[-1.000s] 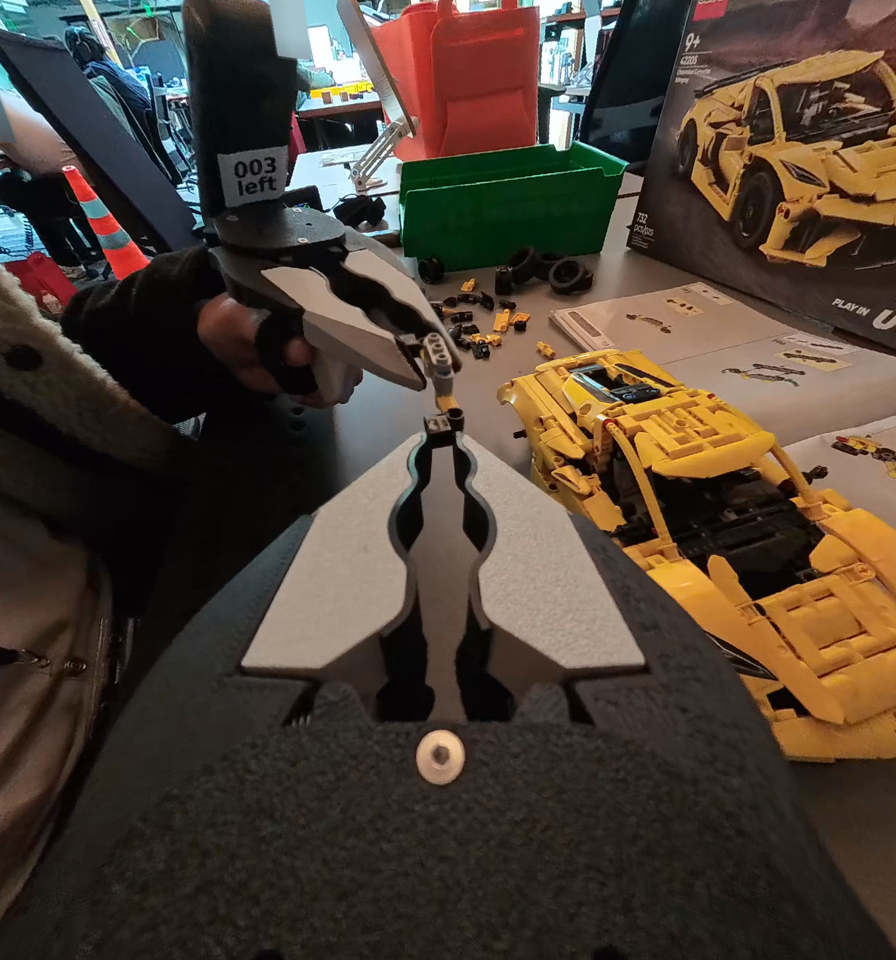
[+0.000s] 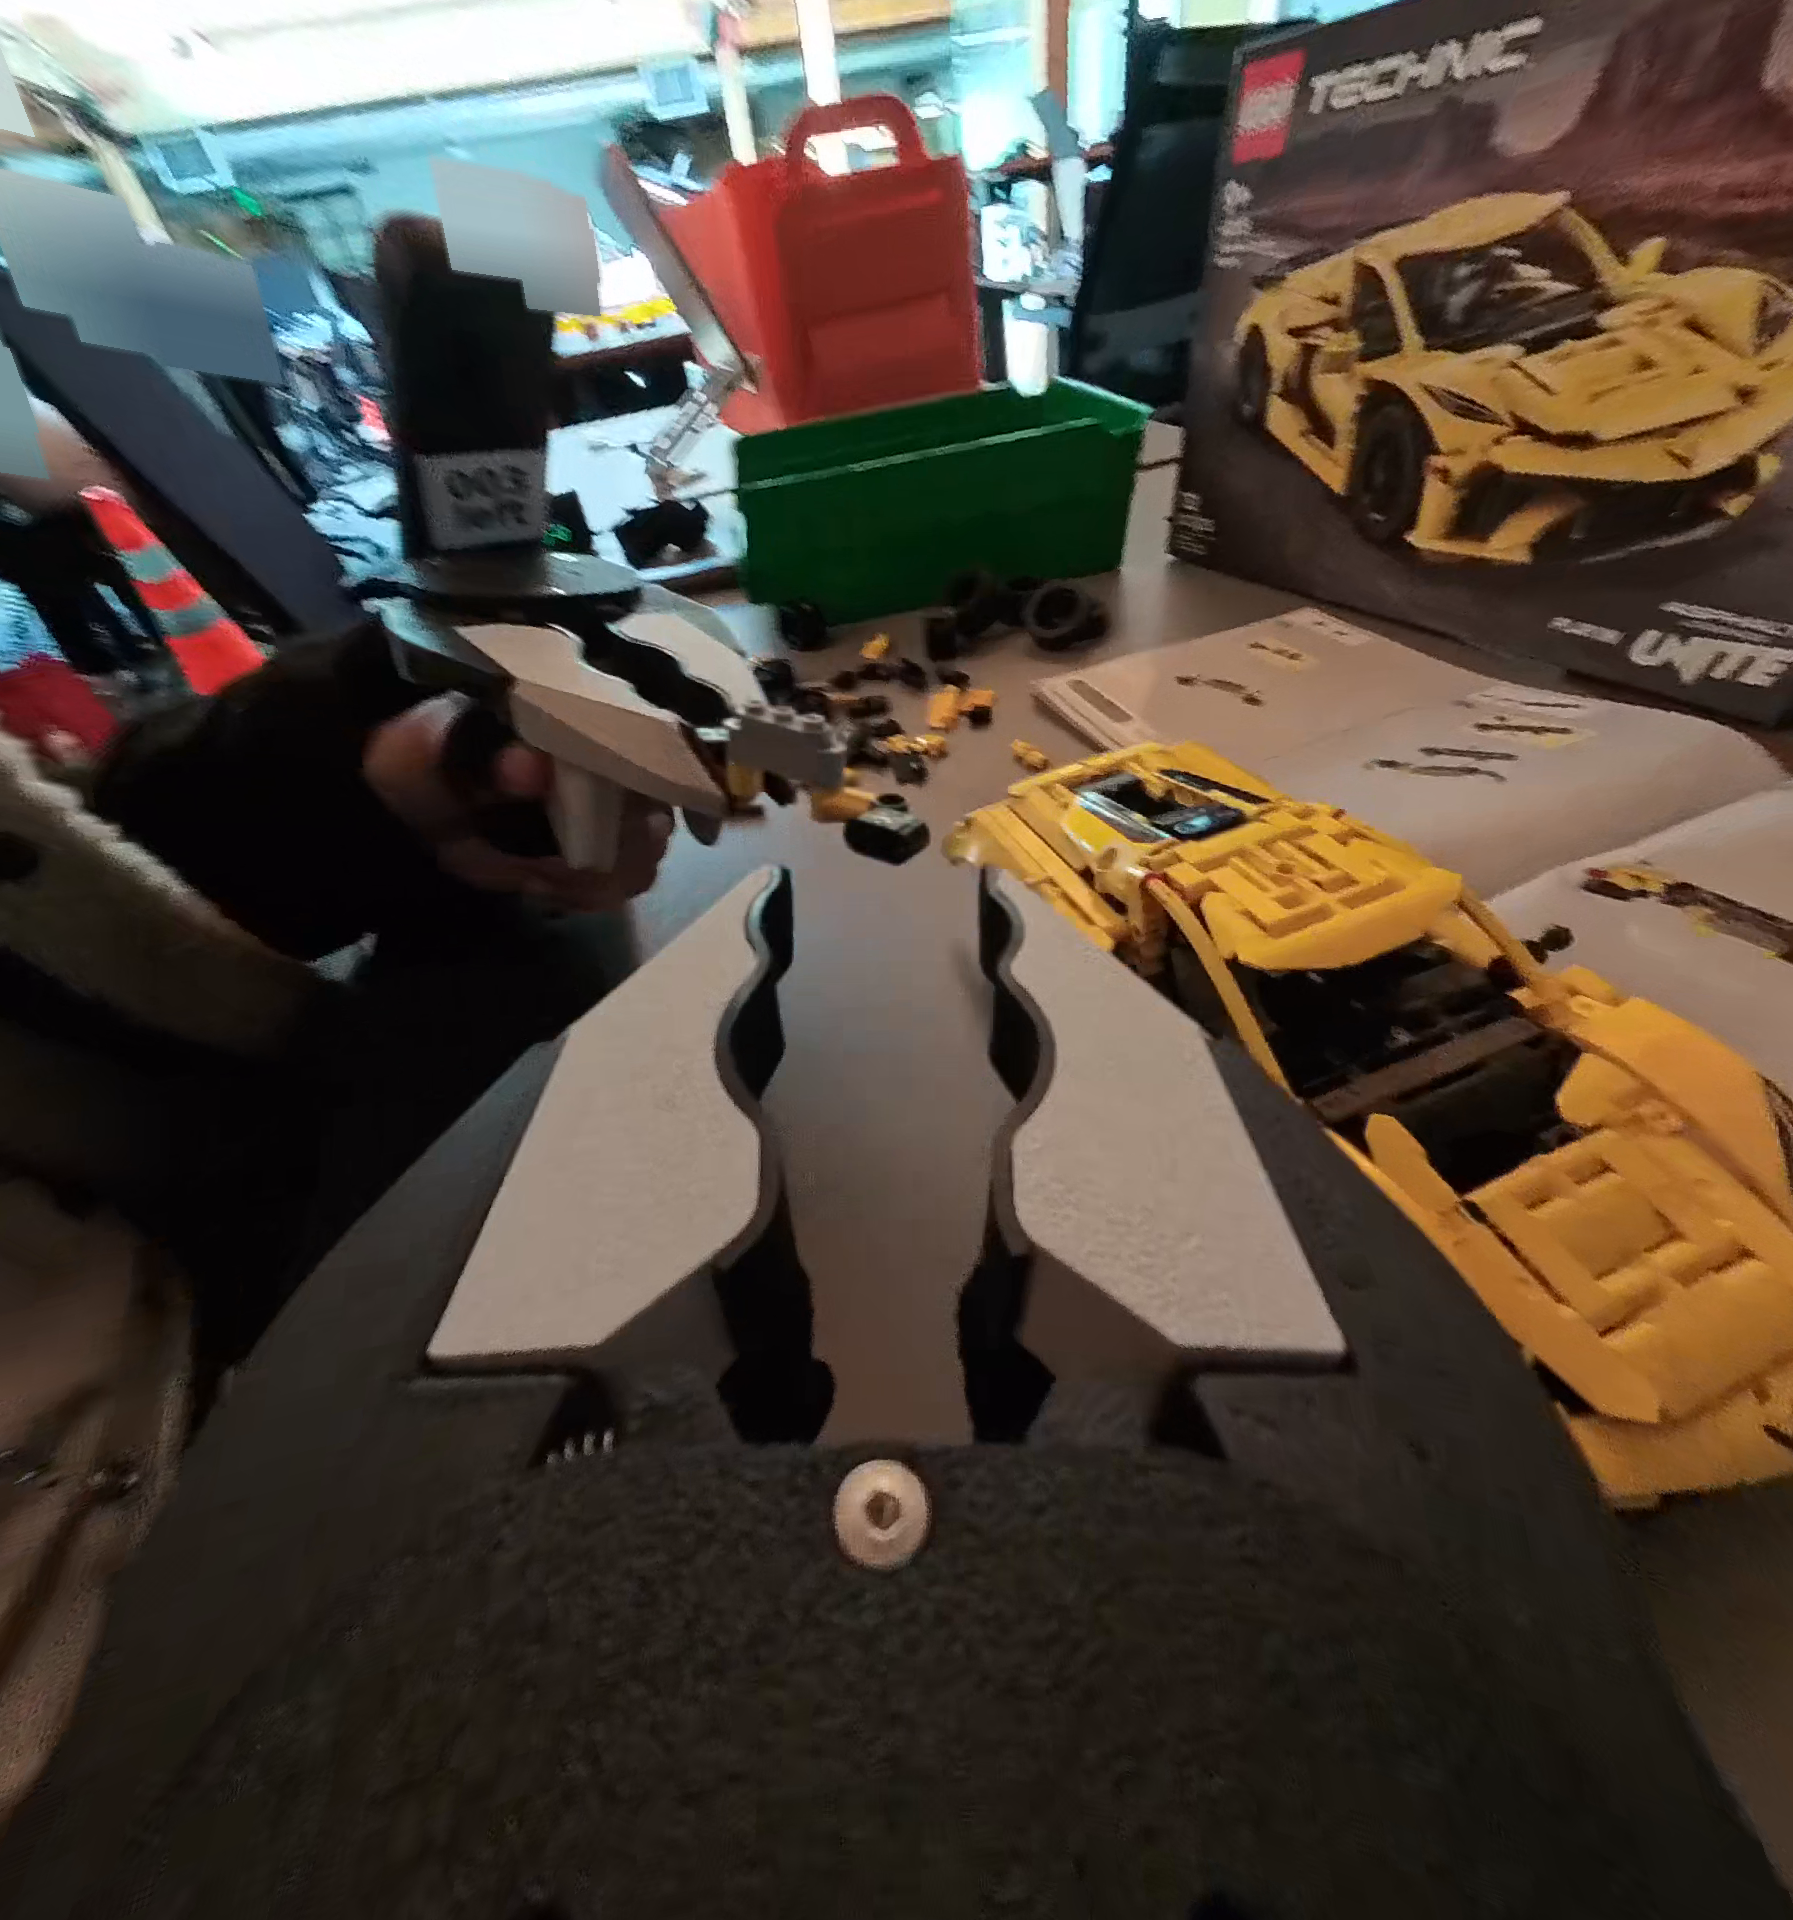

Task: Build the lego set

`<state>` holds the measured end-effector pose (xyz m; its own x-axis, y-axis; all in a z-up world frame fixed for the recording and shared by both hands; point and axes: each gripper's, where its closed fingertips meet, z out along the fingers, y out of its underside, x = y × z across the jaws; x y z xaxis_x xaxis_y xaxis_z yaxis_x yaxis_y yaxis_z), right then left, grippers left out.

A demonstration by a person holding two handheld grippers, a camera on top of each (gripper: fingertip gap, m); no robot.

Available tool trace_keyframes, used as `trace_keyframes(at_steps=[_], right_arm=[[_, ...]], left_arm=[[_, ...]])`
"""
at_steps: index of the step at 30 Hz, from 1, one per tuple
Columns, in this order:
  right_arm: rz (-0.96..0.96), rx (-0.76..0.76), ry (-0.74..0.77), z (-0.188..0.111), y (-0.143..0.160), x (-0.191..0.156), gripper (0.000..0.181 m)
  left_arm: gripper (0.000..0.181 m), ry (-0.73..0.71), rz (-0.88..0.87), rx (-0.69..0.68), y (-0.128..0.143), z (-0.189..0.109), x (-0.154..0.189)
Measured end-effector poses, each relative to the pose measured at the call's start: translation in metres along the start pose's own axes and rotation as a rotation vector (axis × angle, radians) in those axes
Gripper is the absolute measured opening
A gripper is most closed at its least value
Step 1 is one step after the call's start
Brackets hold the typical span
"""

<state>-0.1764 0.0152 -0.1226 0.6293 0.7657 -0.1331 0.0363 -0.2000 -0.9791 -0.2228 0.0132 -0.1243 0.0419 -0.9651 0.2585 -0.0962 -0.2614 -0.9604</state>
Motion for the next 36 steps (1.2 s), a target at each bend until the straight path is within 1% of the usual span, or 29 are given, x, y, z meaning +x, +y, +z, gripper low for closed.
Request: trace_keyframes(at_steps=[1, 3, 5, 7, 8, 9, 10, 12, 14, 15, 17, 19, 21, 24, 26, 27, 30, 32, 34, 36], right_arm=[[0.000, -0.011, 0.017, 0.003, 0.002, 0.001, 0.038], [0.007, -0.014, 0.038, 0.007, 0.002, 0.002, 0.037], [0.005, -0.032, 0.028, 0.009, 0.005, -0.002, 0.030], [-0.006, -0.047, 0.016, 0.011, 0.007, -0.006, 0.016], [-0.011, -0.053, 0.017, 0.010, 0.008, -0.006, 0.016], [-0.008, -0.046, -0.010, 0.009, 0.006, -0.010, 0.016], [0.007, -0.022, -0.066, 0.007, 0.002, -0.017, 0.015], [0.064, 0.018, -0.209, 0.001, -0.006, -0.035, 0.015], [0.120, 0.016, -0.340, -0.003, -0.008, -0.051, 0.015], [0.141, 0.012, -0.382, -0.004, -0.007, -0.056, 0.015], [0.162, 0.018, -0.408, -0.005, -0.009, -0.059, 0.015], [0.158, 0.008, -0.384, -0.004, -0.006, -0.055, 0.015], [0.146, -0.002, -0.322, 0.000, -0.004, -0.046, 0.015], [0.128, -0.018, -0.145, 0.004, 0.001, -0.018, 0.015], [0.096, -0.027, -0.049, 0.003, 0.003, -0.004, 0.015], [0.071, -0.031, -0.007, 0.002, 0.003, 0.001, 0.015], [-0.050, -0.064, 0.074, 0.004, 0.006, 0.005, 0.015], [-0.133, -0.076, 0.100, 0.005, 0.006, 0.001, 0.015], [-0.184, -0.082, 0.091, 0.006, 0.007, -0.004, 0.015], [-0.211, -0.087, 0.071, 0.007, 0.007, -0.009, 0.015]], left_arm=[[0.015, -0.005, 0.010, -0.004, 0.001, 0.001, 0.000], [0.015, 0.000, 0.023, -0.017, 0.002, 0.003, 0.003], [0.015, 0.014, 0.031, -0.019, 0.003, 0.004, 0.007], [0.015, 0.040, 0.033, -0.026, 0.005, 0.006, 0.012], [0.015, 0.053, 0.033, -0.024, 0.005, 0.005, 0.014], [0.015, 0.096, 0.022, -0.015, 0.003, 0.004, 0.019], [0.015, 0.172, -0.007, 0.005, 0.000, 0.001, 0.028], [0.015, 0.322, -0.069, 0.030, -0.005, -0.005, 0.045], [0.015, 0.440, -0.087, 0.018, -0.006, -0.010, 0.061], [0.014, 0.471, -0.086, 0.017, -0.007, -0.012, 0.066], [0.014, 0.484, -0.083, 0.013, -0.006, -0.012, 0.068], [0.015, 0.465, -0.107, 0.004, -0.005, -0.011, 0.063], [0.016, 0.398, -0.123, -0.003, -0.003, -0.007, 0.050], [0.029, 0.204, -0.124, 0.021, -0.004, -0.006, 0.014], [0.033, 0.060, -0.075, 0.041, -0.007, -0.009, -0.008], [0.033, 0.017, -0.035, 0.043, -0.008, -0.009, -0.011], [0.033, -0.028, 0.088, 0.013, -0.008, -0.001, -0.004], [0.033, -0.057, 0.170, -0.010, -0.007, 0.005, 0.000], [0.033, -0.094, 0.252, -0.013, -0.010, 0.007, 0.002], [0.033, -0.093, 0.312, -0.060, -0.005, 0.010, 0.008]])
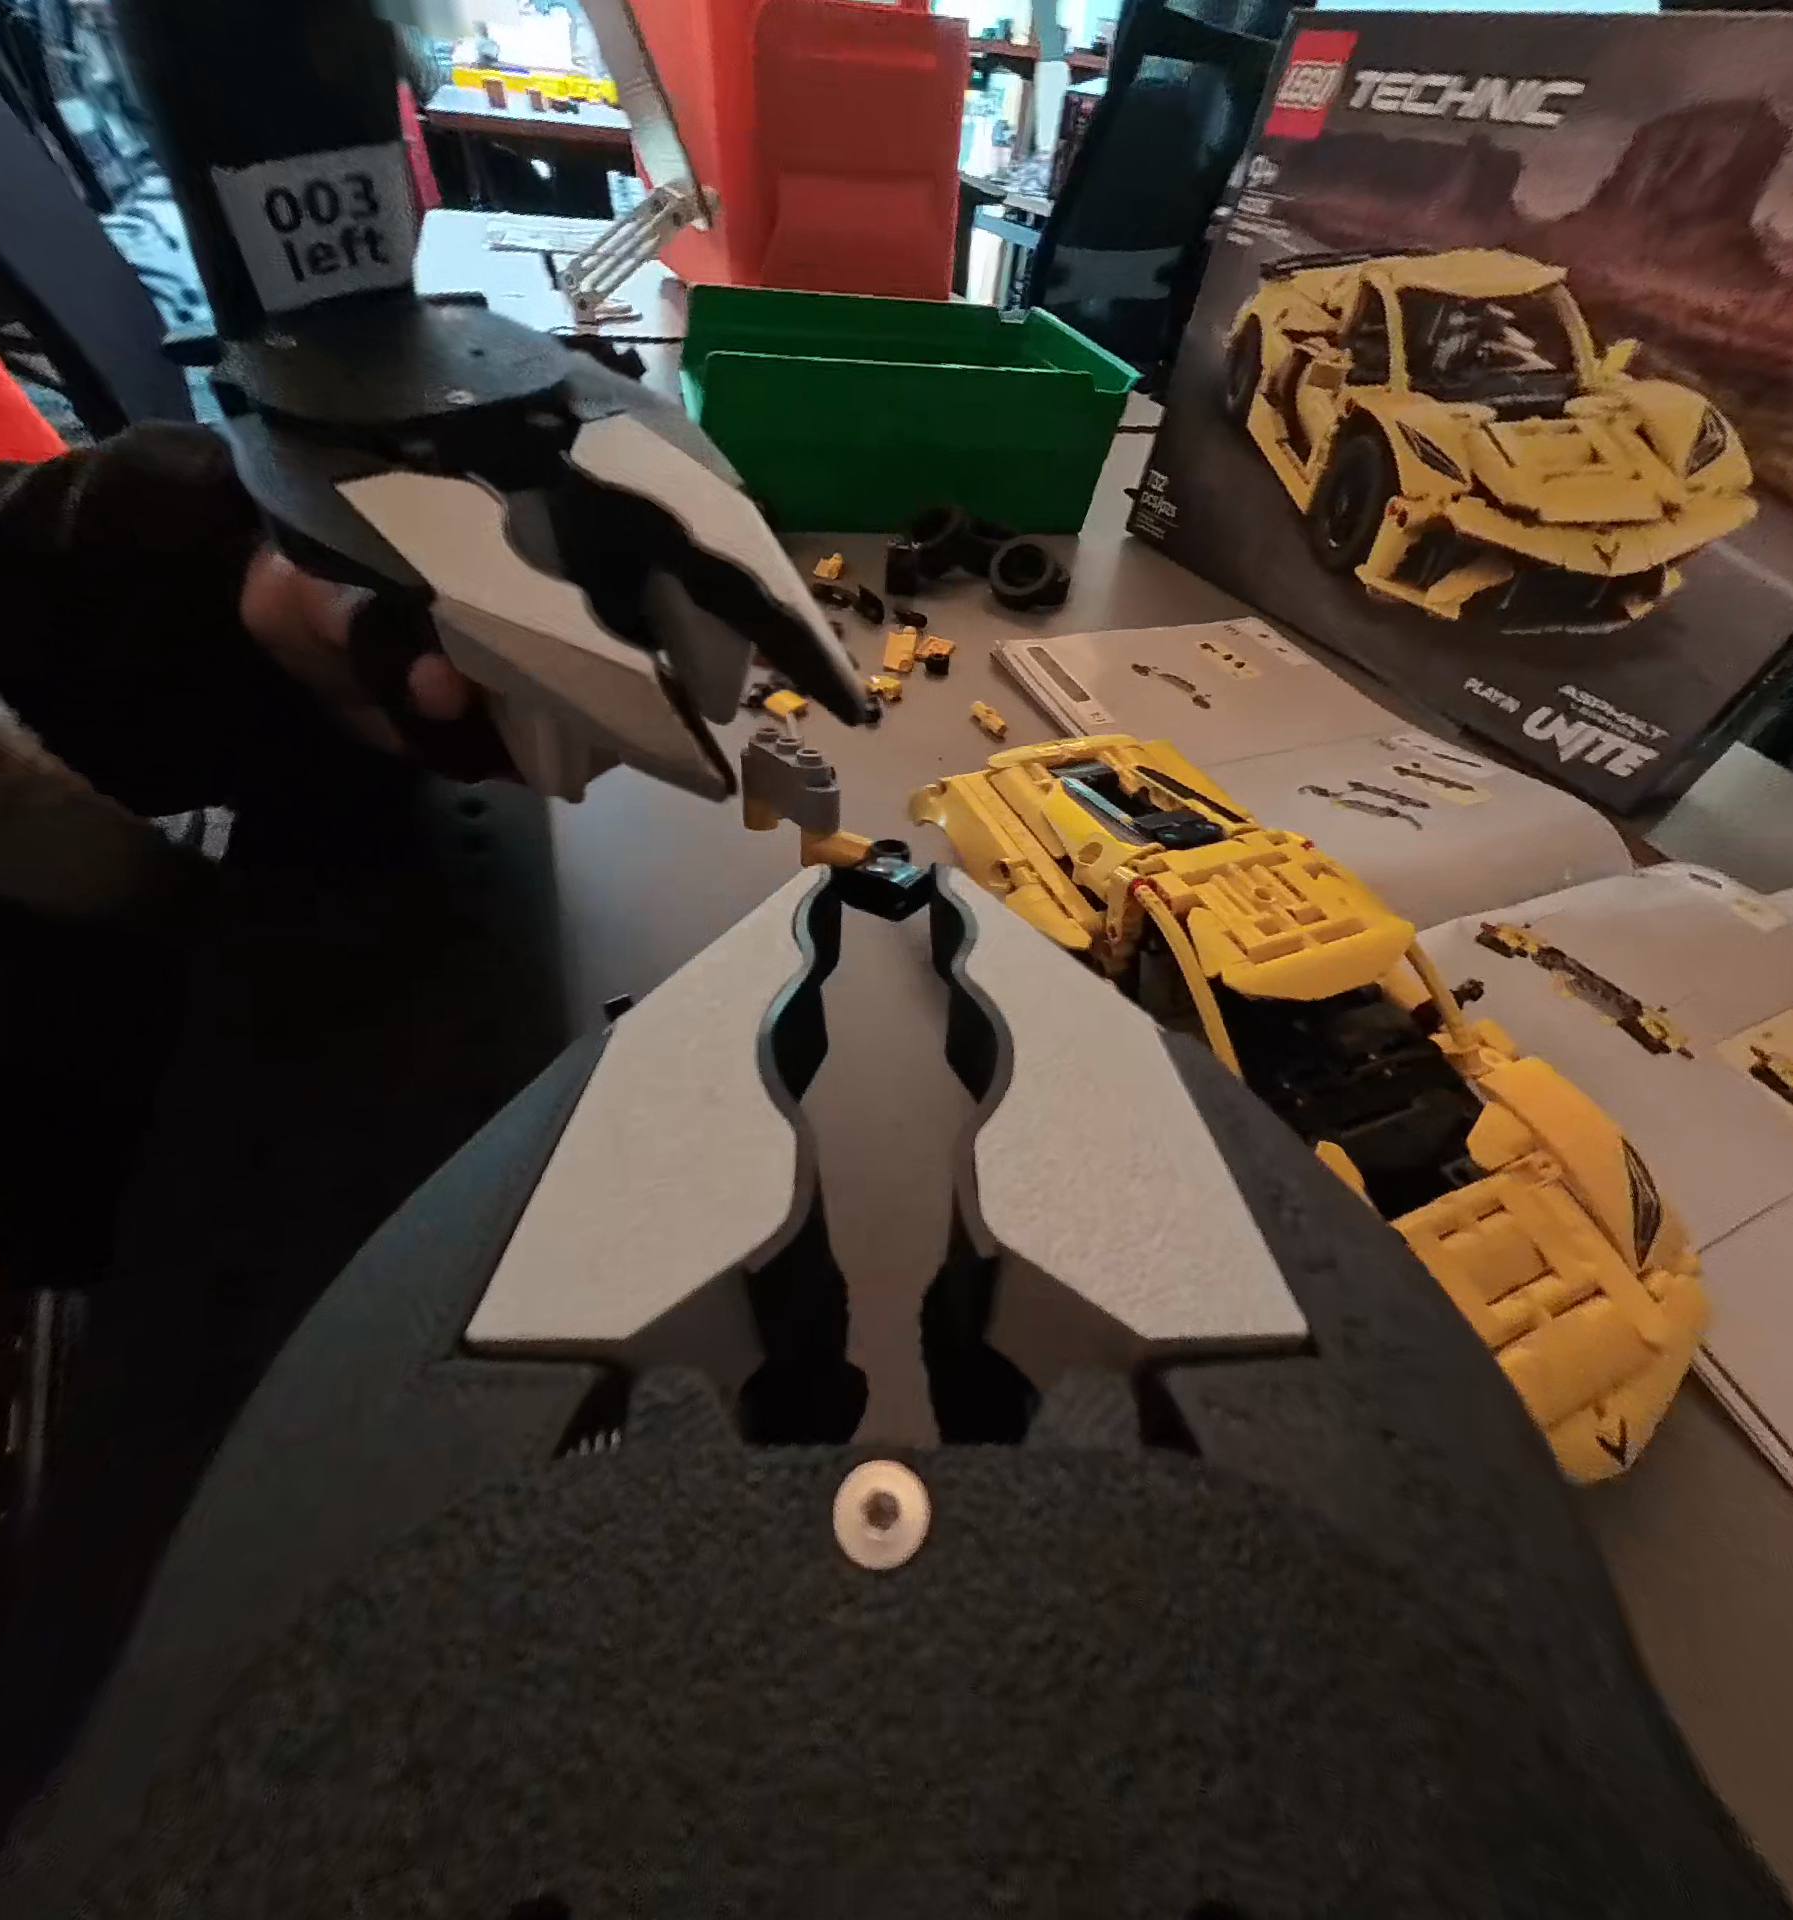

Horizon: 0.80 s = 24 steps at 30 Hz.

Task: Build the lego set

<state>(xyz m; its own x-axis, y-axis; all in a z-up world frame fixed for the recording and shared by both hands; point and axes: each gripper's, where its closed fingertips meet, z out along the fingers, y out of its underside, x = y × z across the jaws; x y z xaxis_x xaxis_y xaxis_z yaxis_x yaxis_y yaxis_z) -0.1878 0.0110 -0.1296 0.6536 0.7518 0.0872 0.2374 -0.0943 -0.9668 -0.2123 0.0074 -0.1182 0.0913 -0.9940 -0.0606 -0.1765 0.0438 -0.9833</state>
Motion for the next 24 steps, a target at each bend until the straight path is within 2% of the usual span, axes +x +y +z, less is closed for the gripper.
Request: trace_keyframes(at_steps=[3, 5, 11, 14, 17, 21, 24], right_arm=[[-0.032, 0.002, -0.045, 0.001, -0.001, -0.010, 0.015], [-0.045, -0.003, -0.045, 0.002, 0.001, -0.011, 0.015], [0.066, -0.029, -0.103, 0.007, 0.010, -0.011, 0.016], [0.014, -0.008, 0.024, 0.005, 0.005, 0.004, 0.027], [-0.052, 0.007, 0.206, 0.004, -0.003, 0.017, 0.048], [-0.151, -0.014, 0.326, 0.021, -0.011, 0.006, 0.060], [-0.235, -0.031, 0.391, 0.027, -0.014, 0.003, 0.068]], left_arm=[[0.030, 0.005, 0.076, -0.063, 0.006, 0.004, 0.007], [0.010, 0.034, 0.113, -0.086, 0.008, 0.005, 0.015], [0.007, 0.022, 0.201, -0.102, 0.011, 0.004, 0.017], [0.007, -0.053, 0.079, -0.084, 0.010, 0.003, -0.002], [0.007, -0.132, -0.145, -0.004, 0.006, 0.000, -0.026], [0.007, -0.045, -0.461, 0.154, -0.007, 0.006, -0.026], [0.007, 0.020, -0.610, 0.231, -0.010, 0.009, -0.024]])
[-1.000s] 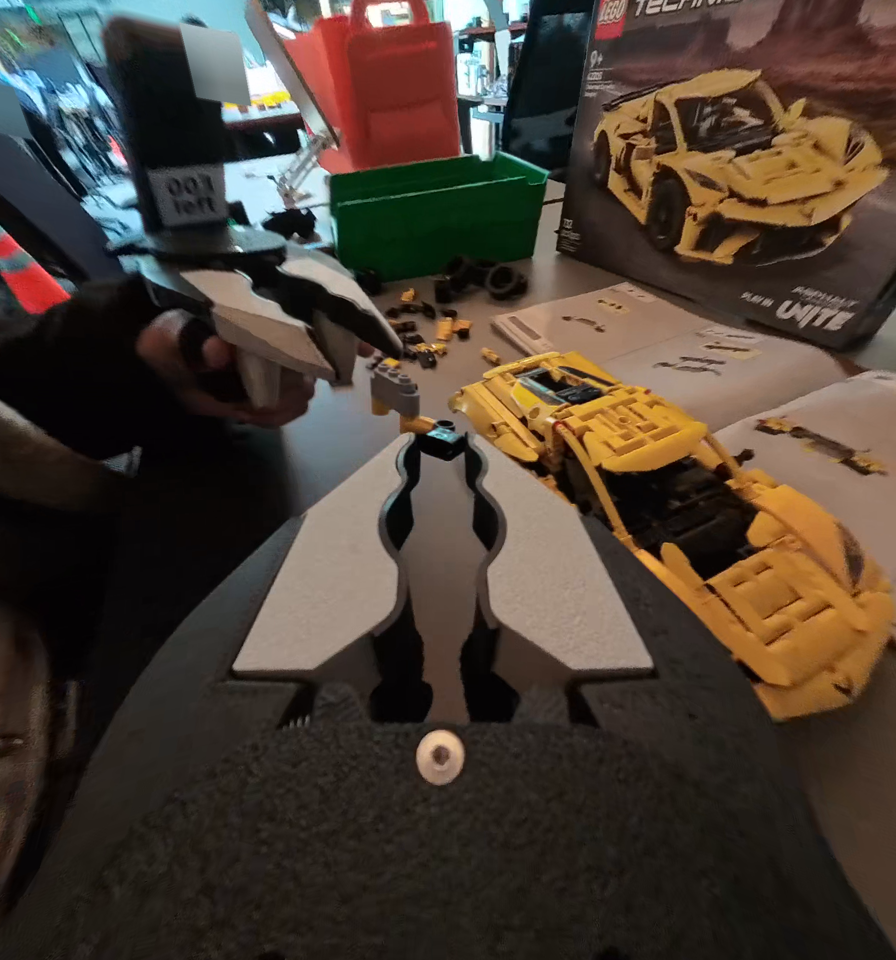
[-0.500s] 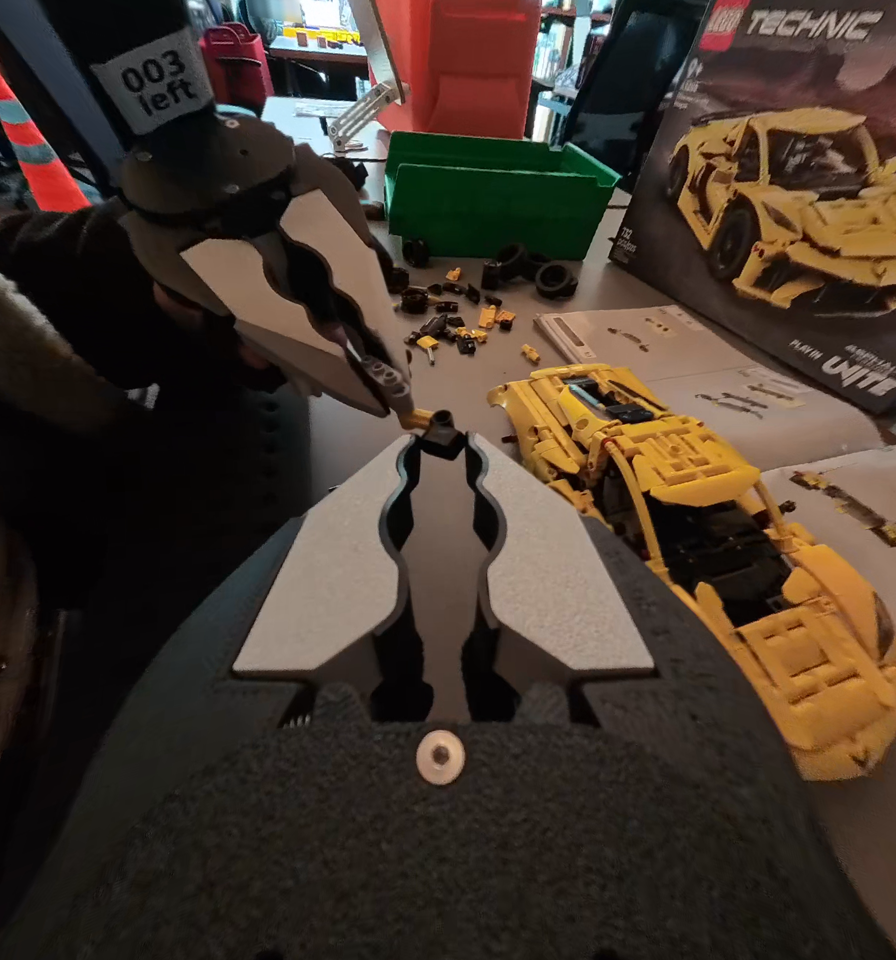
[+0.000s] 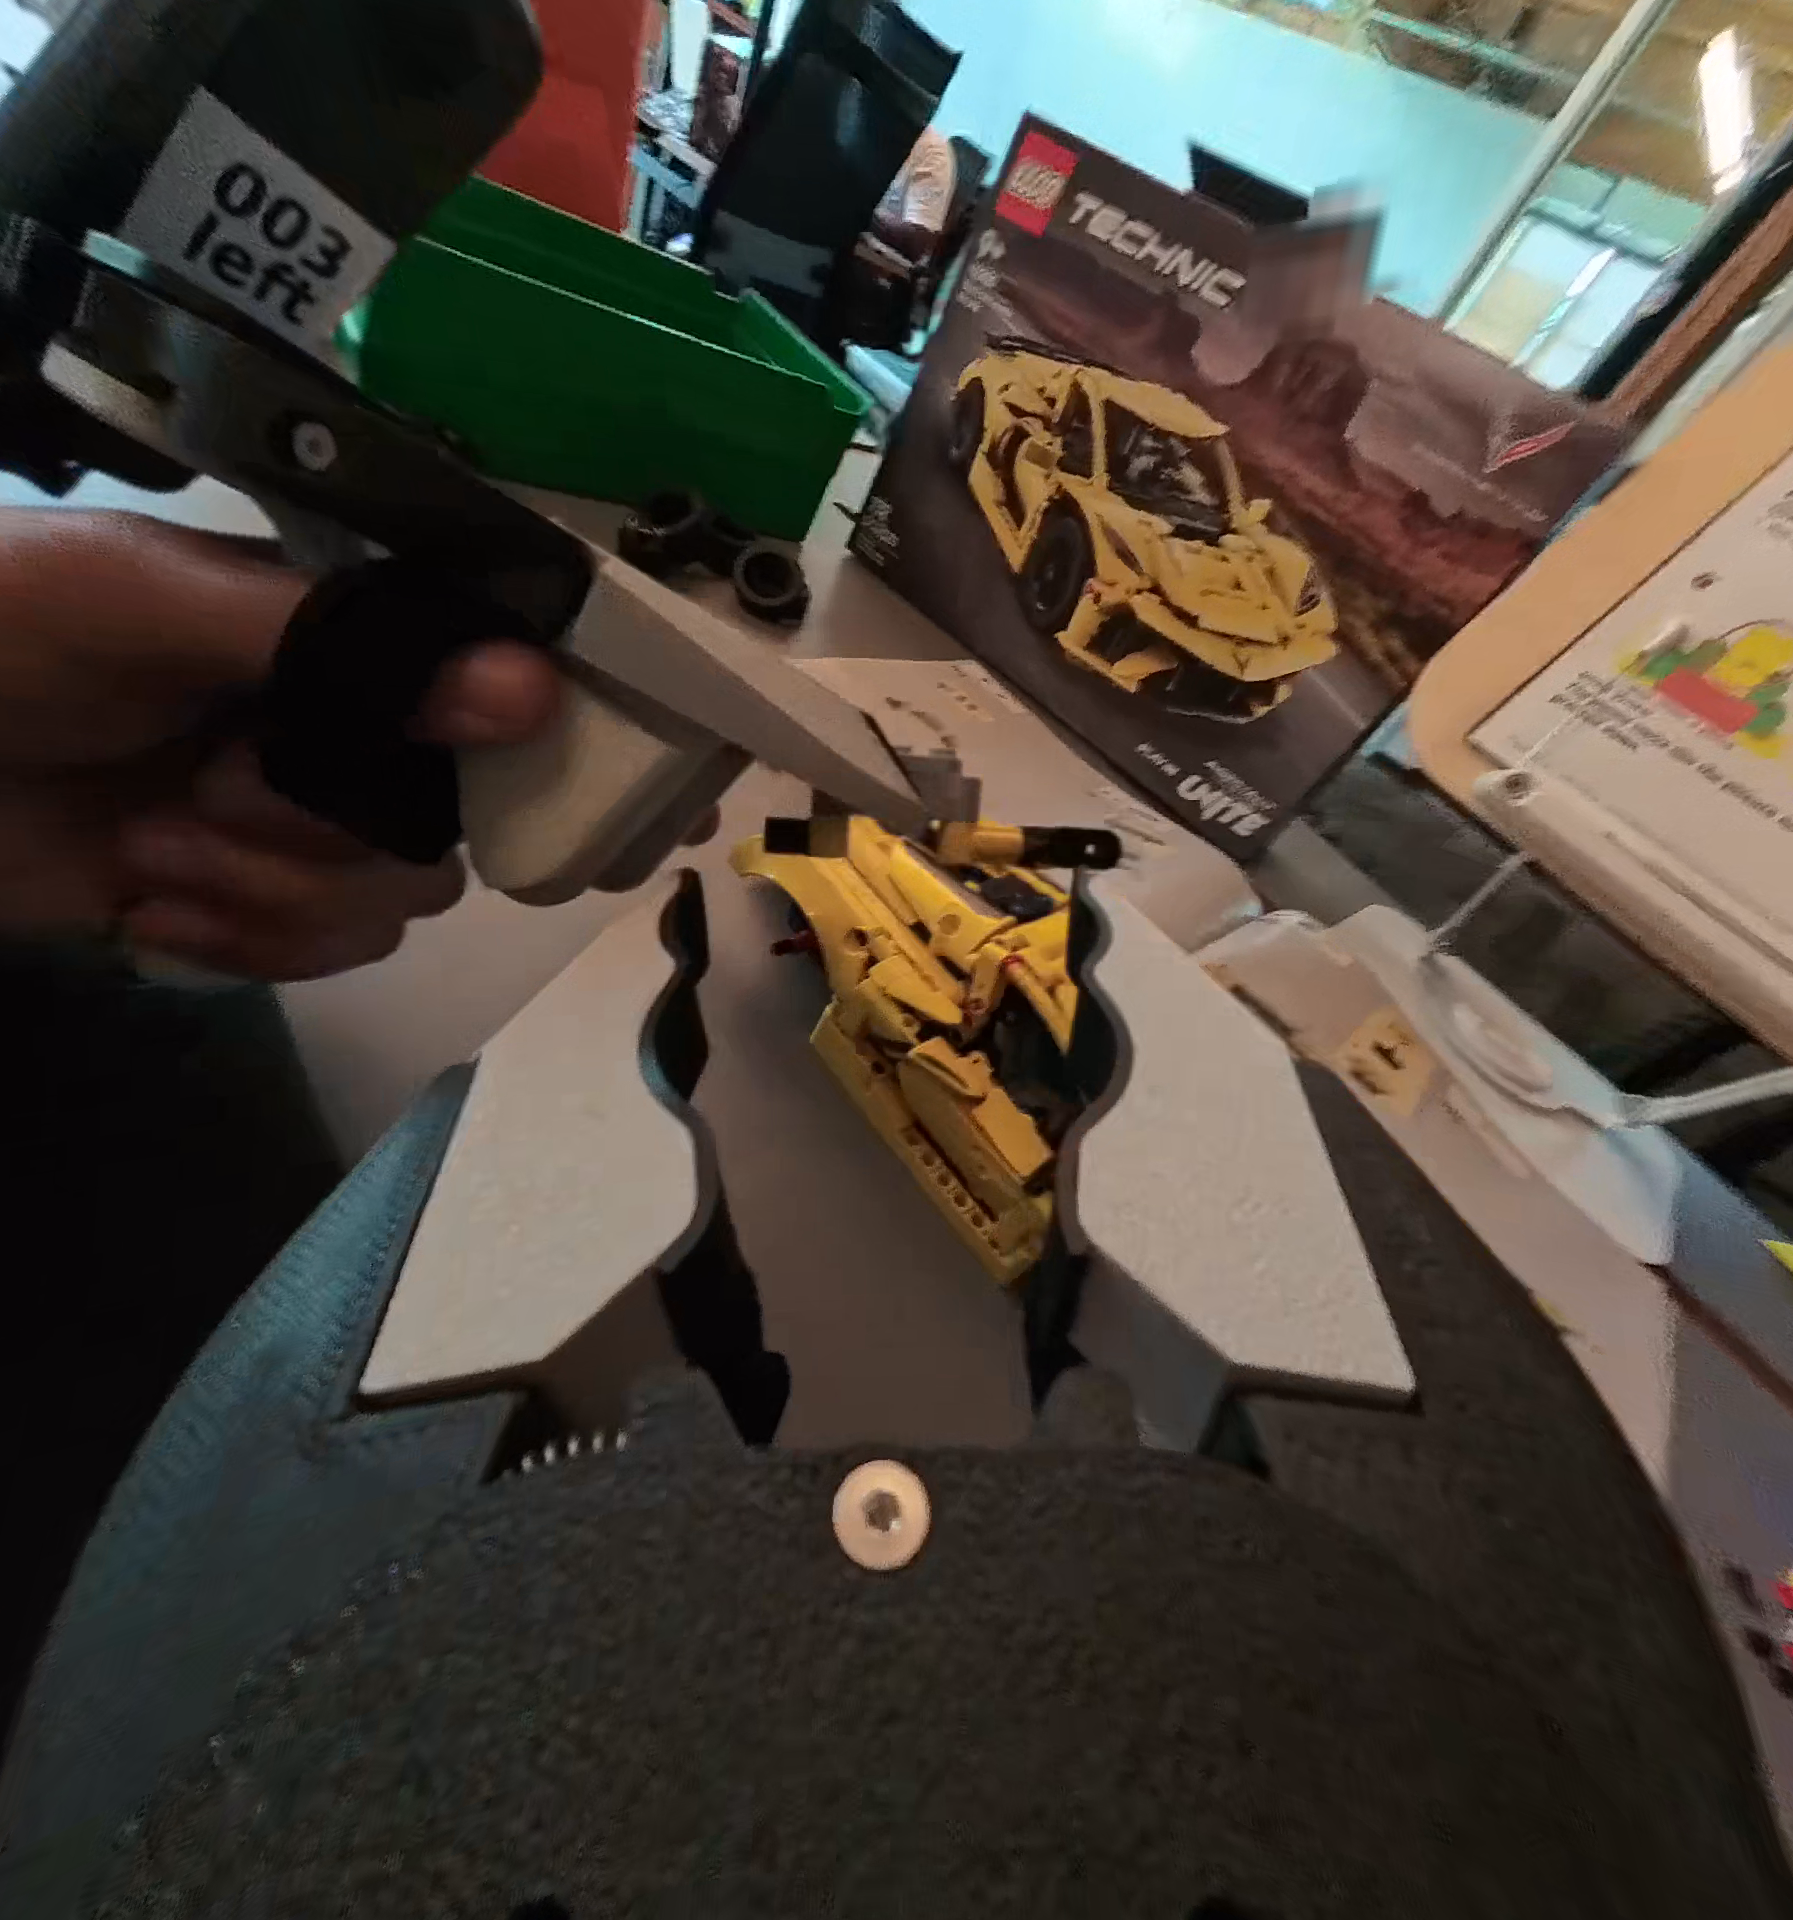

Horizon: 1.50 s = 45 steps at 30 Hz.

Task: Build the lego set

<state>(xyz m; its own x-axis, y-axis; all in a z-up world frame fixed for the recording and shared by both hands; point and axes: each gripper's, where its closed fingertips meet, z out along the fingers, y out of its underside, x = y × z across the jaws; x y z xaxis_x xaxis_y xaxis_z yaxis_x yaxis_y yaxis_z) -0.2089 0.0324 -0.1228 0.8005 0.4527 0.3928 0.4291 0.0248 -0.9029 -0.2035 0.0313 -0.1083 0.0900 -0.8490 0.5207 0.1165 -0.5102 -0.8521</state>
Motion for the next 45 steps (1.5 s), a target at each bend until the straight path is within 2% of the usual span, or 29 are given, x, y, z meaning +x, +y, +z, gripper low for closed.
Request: trace_keyframes(at_steps=[4, 10, 14, 18, 20, 22, 25, 28, 31, 35, 38, 41, 43, 45], right_arm=[[-0.071, 0.037, 0.101, -0.006, -0.008, 0.013, 0.070], [-0.064, -0.022, 0.049, 0.001, 0.005, 0.005, 0.071], [-0.016, -0.062, -0.057, 0.005, 0.016, -0.007, 0.065], [0.007, -0.034, -0.061, 0.002, 0.012, -0.005, 0.058], [0.045, -0.027, -0.070, 0.002, 0.012, -0.004, 0.060], [0.038, -0.028, -0.066, 0.002, 0.013, -0.003, 0.063], [0.110, 0.022, -0.145, -0.003, 0.008, -0.007, 0.066], [0.272, 0.068, -0.303, -0.015, 0.006, -0.005, 0.058], [0.511, 0.113, -0.458, -0.025, 0.001, 0.004, 0.042], [0.728, 0.057, -0.560, -0.021, 0.011, 0.006, 0.037], [0.807, -0.011, -0.661, -0.019, 0.018, -0.008, 0.029], [0.881, -0.036, -0.748, -0.021, 0.018, -0.018, 0.012], [0.915, -0.033, -0.768, -0.023, 0.016, -0.018, 0.008], [0.934, -0.043, -0.790, -0.024, 0.017, -0.020, 0.008]], left_arm=[[0.007, 0.033, -0.131, 0.029, 0.002, 0.000, -0.004], [0.007, 0.060, -0.168, 0.028, 0.005, 0.002, -0.002], [0.007, 0.103, -0.143, 0.002, 0.008, 0.004, 0.009], [0.007, 0.094, -0.124, -0.007, 0.009, 0.004, 0.007], [0.007, 0.072, -0.115, -0.012, 0.009, 0.003, 0.003], [0.007, 0.026, -0.031, -0.024, 0.008, 0.001, -0.001], [0.007, -0.045, 0.251, -0.093, 0.010, -0.003, -0.002], [0.007, -0.099, 0.575, -0.193, 0.018, -0.010, -0.004], [0.007, -0.073, 0.772, -0.296, 0.036, -0.015, -0.006], [0.007, 0.029, 0.854, -0.305, 0.048, -0.016, 0.011], [0.007, 0.045, 0.889, -0.311, 0.051, -0.015, 0.016], [0.007, 0.074, 0.912, -0.309, 0.054, -0.015, 0.021], [0.007, 0.082, 0.943, -0.305, 0.055, -0.016, 0.024], [0.007, 0.079, 0.893, -0.317, 0.054, -0.016, 0.024]])
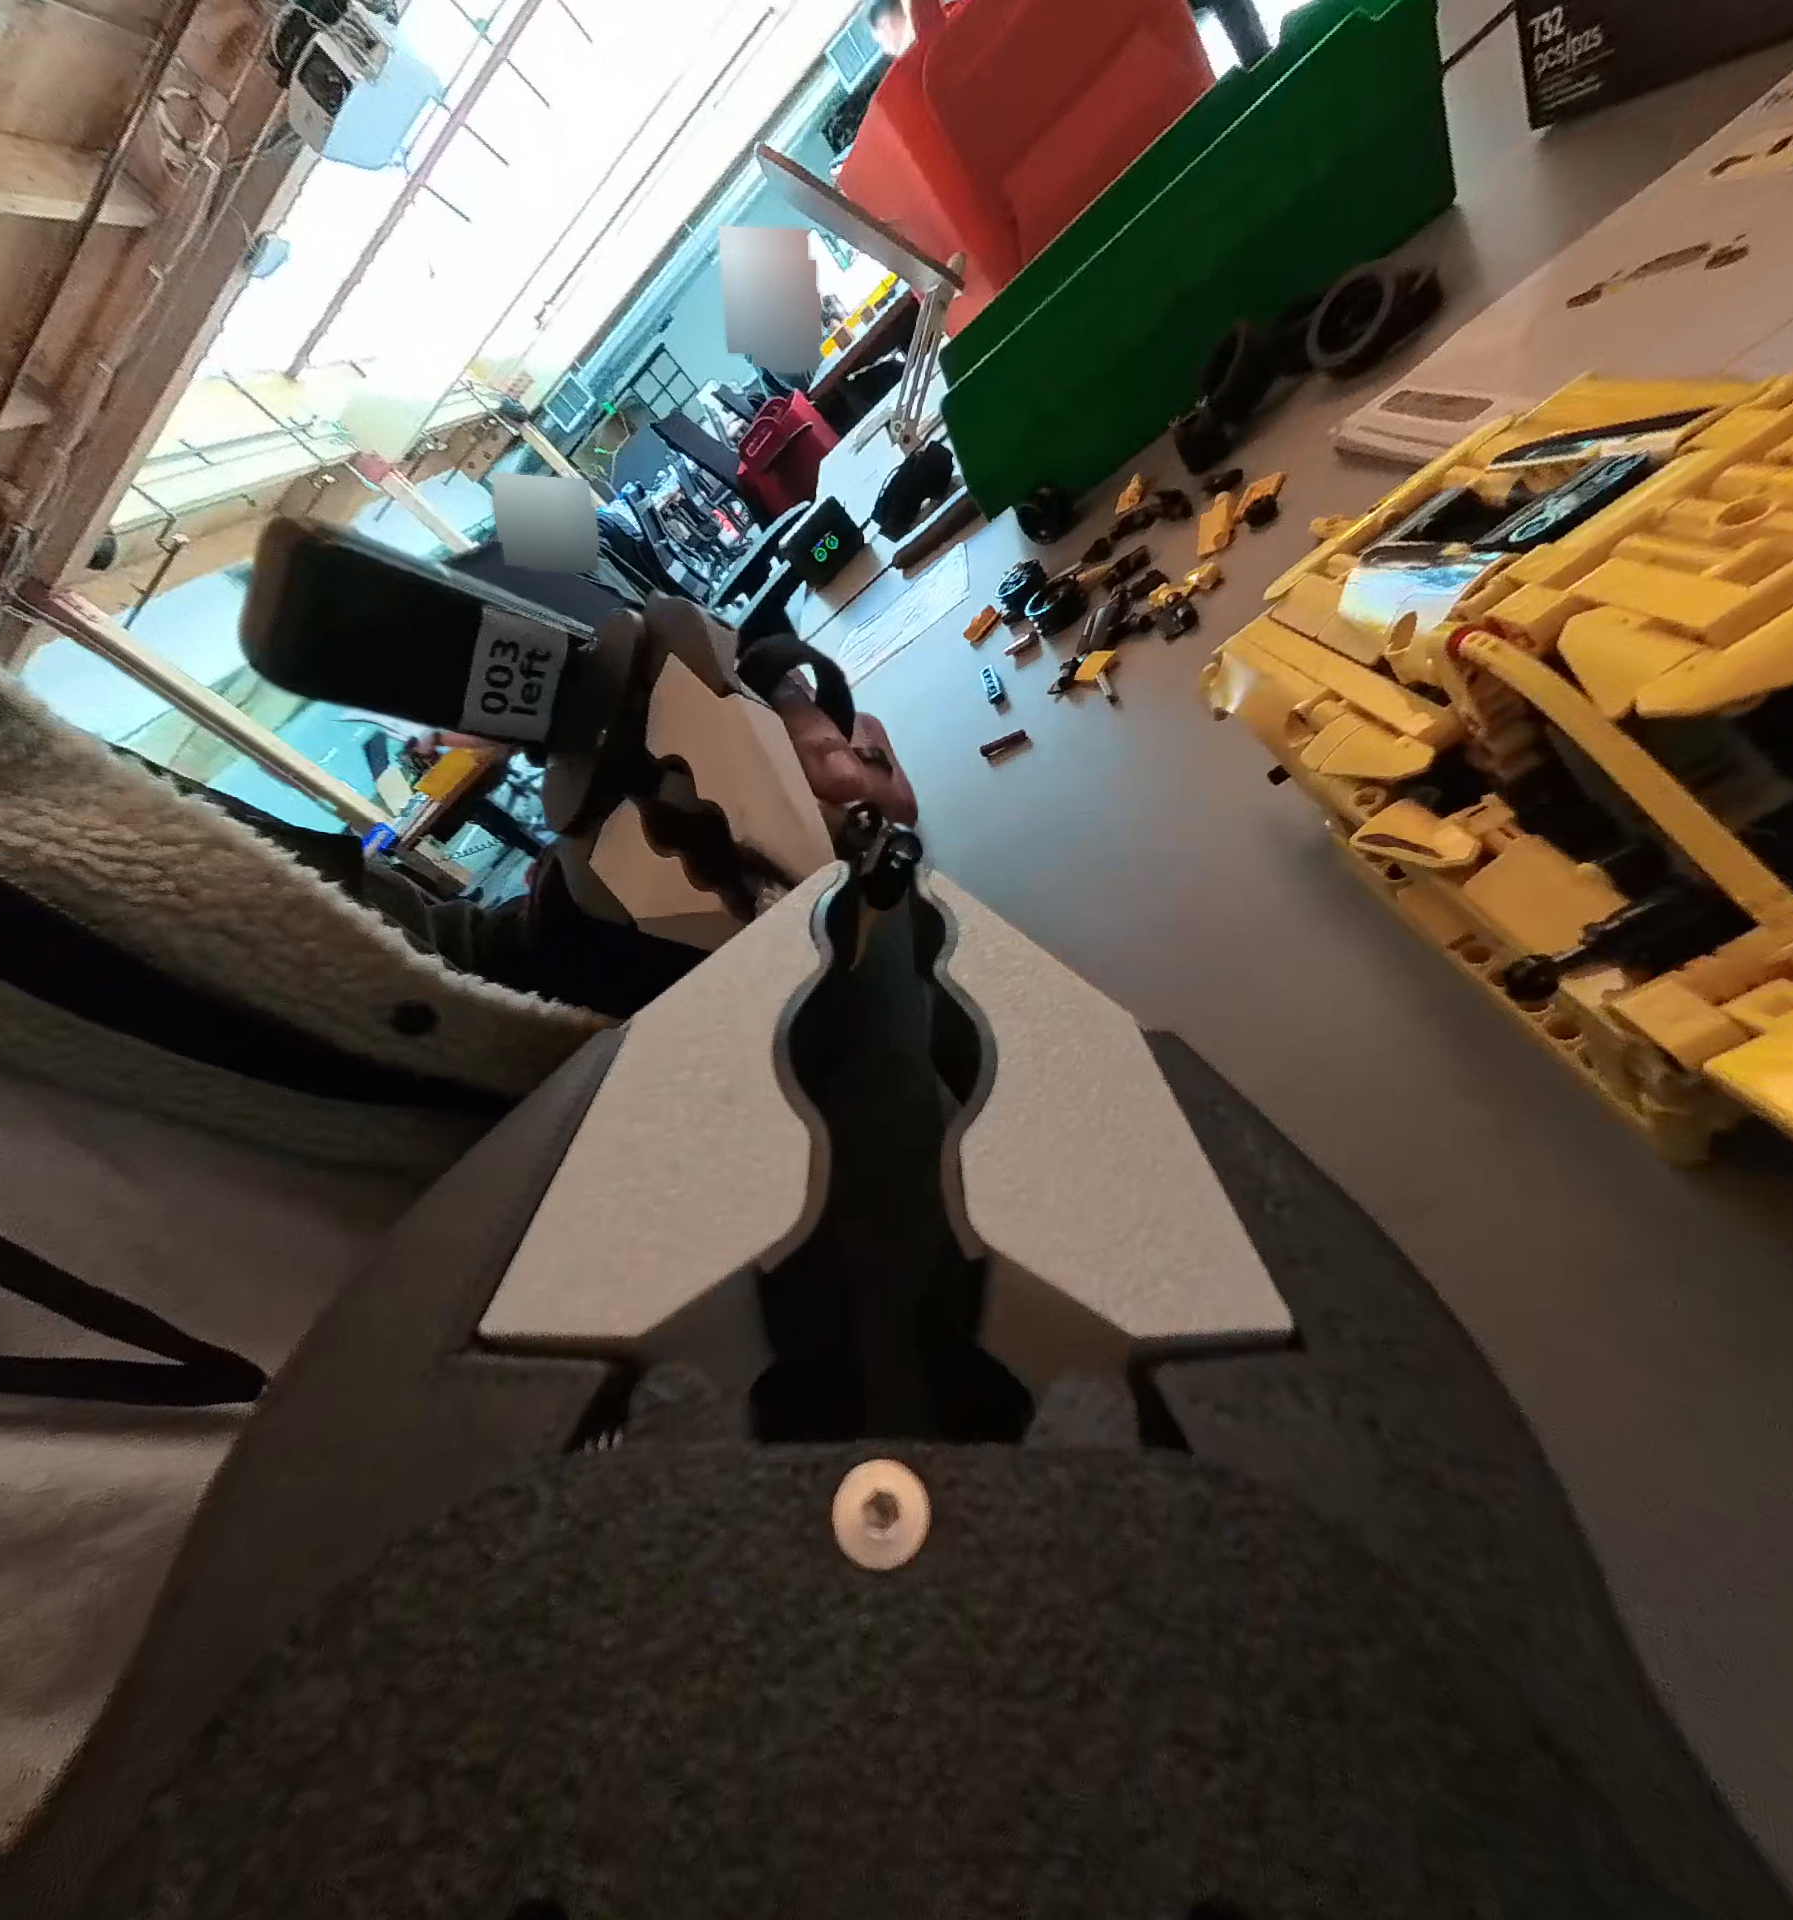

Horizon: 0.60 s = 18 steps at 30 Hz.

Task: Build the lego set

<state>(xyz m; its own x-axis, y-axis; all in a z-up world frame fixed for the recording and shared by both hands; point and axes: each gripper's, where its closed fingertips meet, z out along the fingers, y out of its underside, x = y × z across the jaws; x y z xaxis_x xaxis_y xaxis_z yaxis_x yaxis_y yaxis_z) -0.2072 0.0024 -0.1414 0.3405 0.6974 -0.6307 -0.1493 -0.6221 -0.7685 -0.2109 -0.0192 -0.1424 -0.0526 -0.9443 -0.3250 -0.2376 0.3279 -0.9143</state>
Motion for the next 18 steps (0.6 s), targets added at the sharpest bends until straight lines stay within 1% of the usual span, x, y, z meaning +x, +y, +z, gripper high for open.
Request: trace_keyframes(at_steps=[2, 3, 4, 6, 8, 10, 13, 15, 17, 18], right_arm=[[0.049, 0.055, -0.031, -0.004, -0.009, -0.001, 0.006], [0.069, 0.090, -0.044, -0.008, -0.015, -0.001, 0.006], [0.079, 0.115, -0.049, -0.012, -0.018, -0.001, 0.006], [0.070, 0.175, -0.059, -0.019, -0.028, -0.003, 0.006], [0.049, 0.219, -0.076, -0.023, -0.036, -0.008, 0.006], [0.039, 0.249, -0.074, -0.024, -0.040, -0.009, 0.006], [0.042, 0.285, -0.086, -0.025, -0.044, -0.011, 0.006], [0.039, 0.273, -0.109, -0.024, -0.043, -0.015, 0.006], [0.027, 0.259, -0.109, -0.021, -0.040, -0.017, 0.006], [0.027, 0.259, -0.119, -0.020, -0.040, -0.019, 0.006]], left_arm=[[0.011, -0.006, -0.123, 0.028, -0.005, -0.003, -0.008], [0.023, -0.009, -0.185, 0.068, -0.011, -0.007, -0.014], [0.031, -0.020, -0.264, 0.123, -0.017, -0.013, -0.022], [0.032, -0.047, -0.480, 0.257, -0.026, -0.027, -0.046], [0.032, -0.050, -0.728, 0.350, -0.021, -0.033, -0.064], [0.032, 0.046, -0.883, 0.404, -0.021, -0.030, -0.062], [0.032, 0.127, -0.983, 0.436, -0.023, -0.024, -0.058], [0.030, 0.194, -1.021, 0.464, -0.028, -0.022, -0.052], [0.014, 0.237, -1.009, 0.489, -0.034, -0.024, -0.047], [0.013, 0.232, -0.993, 0.487, -0.035, -0.024, -0.047]])
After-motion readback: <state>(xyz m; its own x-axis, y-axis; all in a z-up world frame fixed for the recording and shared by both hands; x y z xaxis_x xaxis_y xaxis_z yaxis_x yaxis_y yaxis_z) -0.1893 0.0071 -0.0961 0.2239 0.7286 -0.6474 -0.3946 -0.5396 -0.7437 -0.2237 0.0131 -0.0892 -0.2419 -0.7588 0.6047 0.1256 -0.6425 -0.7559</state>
